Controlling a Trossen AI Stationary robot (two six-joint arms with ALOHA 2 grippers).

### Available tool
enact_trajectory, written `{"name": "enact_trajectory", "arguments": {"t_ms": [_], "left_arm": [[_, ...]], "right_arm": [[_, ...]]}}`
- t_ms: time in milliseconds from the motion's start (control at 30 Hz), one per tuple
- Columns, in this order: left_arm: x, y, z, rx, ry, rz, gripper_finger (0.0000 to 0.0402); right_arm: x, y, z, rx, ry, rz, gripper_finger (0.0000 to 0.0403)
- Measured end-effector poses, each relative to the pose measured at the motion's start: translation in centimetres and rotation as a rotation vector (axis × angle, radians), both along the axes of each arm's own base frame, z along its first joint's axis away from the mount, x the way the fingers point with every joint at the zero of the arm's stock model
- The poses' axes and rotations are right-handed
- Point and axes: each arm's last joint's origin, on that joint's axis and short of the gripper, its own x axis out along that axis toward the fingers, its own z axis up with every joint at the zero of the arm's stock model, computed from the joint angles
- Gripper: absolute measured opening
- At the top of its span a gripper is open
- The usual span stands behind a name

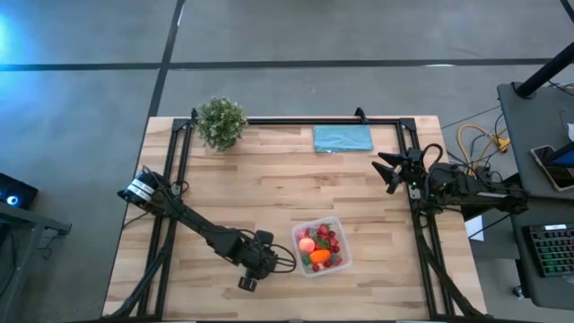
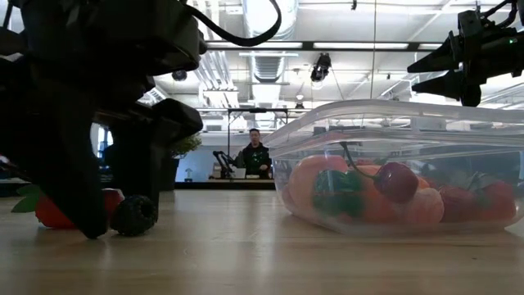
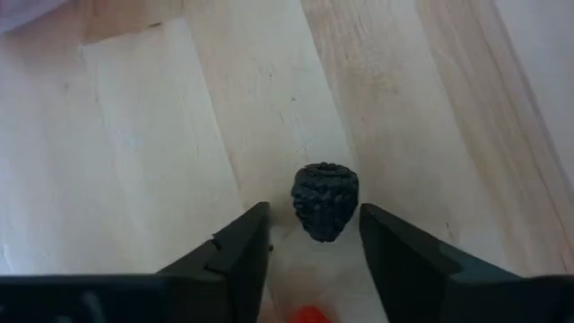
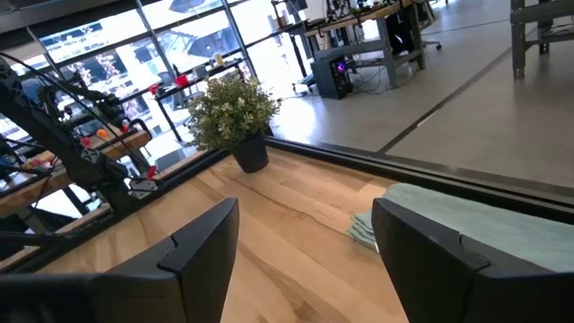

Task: Pick and placing Produce into tupperware
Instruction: Put the blackberry into the transparent container

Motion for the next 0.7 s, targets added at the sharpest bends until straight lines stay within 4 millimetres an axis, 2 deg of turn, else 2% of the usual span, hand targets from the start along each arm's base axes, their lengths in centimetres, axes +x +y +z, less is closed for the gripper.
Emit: {"name": "enact_trajectory", "arguments": {"t_ms": [200, 700], "left_arm": [[0.14, -0.07, 0.06, -0.011, -0.015, 0.001, 0.012], [0.43, 0.24, 0.03, -0.066, -0.03, 0.078, 0.0088]], "right_arm": [[0.0, 0.0, 0.0, 0.0, 0.0, 0.0, 0.0251], [0.0, 0.0, 0.0, 0.0, 0.0, 0.0, 0.0252]]}}
